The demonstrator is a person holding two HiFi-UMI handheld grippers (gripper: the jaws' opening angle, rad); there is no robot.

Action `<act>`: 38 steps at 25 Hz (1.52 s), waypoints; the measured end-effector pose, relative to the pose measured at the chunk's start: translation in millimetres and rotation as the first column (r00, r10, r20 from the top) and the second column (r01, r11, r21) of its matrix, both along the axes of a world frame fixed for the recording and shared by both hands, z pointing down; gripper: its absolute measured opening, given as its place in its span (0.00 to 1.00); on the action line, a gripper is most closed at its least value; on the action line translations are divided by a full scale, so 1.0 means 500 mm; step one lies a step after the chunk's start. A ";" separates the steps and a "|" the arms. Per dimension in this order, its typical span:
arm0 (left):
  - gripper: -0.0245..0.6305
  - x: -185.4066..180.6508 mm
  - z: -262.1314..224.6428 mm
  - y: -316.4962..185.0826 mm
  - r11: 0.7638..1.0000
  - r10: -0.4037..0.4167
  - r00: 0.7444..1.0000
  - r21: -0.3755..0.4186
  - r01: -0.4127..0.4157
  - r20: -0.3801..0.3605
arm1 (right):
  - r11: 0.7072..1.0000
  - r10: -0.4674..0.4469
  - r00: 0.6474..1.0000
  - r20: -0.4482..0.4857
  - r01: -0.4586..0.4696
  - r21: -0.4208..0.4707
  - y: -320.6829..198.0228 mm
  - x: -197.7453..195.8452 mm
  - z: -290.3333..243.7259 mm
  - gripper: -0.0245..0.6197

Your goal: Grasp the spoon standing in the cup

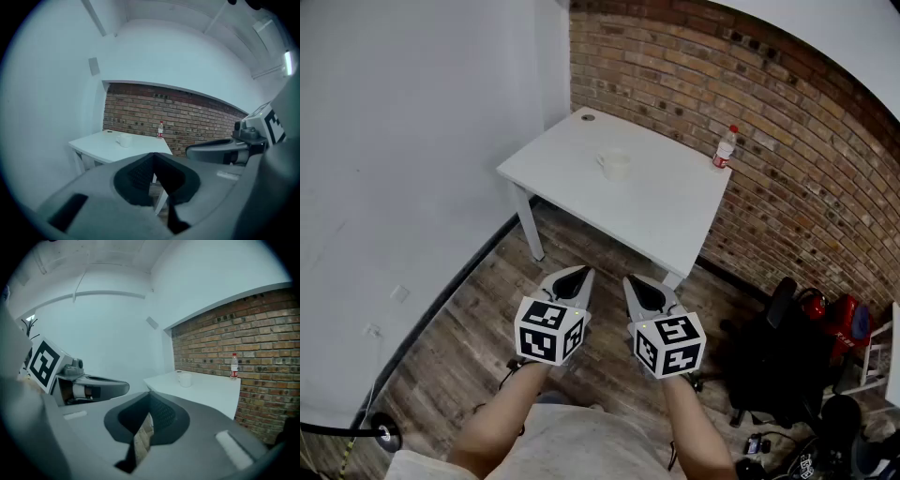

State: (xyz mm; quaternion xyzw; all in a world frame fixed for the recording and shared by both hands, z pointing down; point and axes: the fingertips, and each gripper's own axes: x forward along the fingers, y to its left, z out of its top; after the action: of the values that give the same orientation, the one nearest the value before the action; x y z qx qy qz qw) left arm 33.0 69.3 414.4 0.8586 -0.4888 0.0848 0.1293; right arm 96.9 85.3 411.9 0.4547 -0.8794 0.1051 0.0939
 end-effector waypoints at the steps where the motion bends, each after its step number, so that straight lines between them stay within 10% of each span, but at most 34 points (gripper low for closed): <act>1: 0.03 0.000 0.001 0.001 1.000 -0.002 1.000 -0.001 0.002 0.001 | 1.000 0.002 1.000 0.002 -0.002 0.002 -0.003 0.002 -0.002 0.05; 14: 0.03 -0.029 0.023 -0.057 1.000 -0.007 1.000 -0.018 0.007 -0.003 | 1.000 0.000 1.000 0.006 0.000 -0.008 -0.060 -0.031 0.015 0.05; 38: 0.03 -0.170 0.035 -0.485 0.994 0.087 0.995 -0.062 -0.090 -0.045 | 0.994 0.082 0.996 -0.036 -0.084 -0.068 -0.473 -0.200 0.023 0.05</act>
State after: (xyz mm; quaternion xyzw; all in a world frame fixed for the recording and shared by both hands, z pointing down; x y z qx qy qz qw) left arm -52.3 -173.2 431.6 0.8765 -0.4444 0.0879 0.1628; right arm -2.9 -151.1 423.1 0.4890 -0.8539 0.1316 0.1198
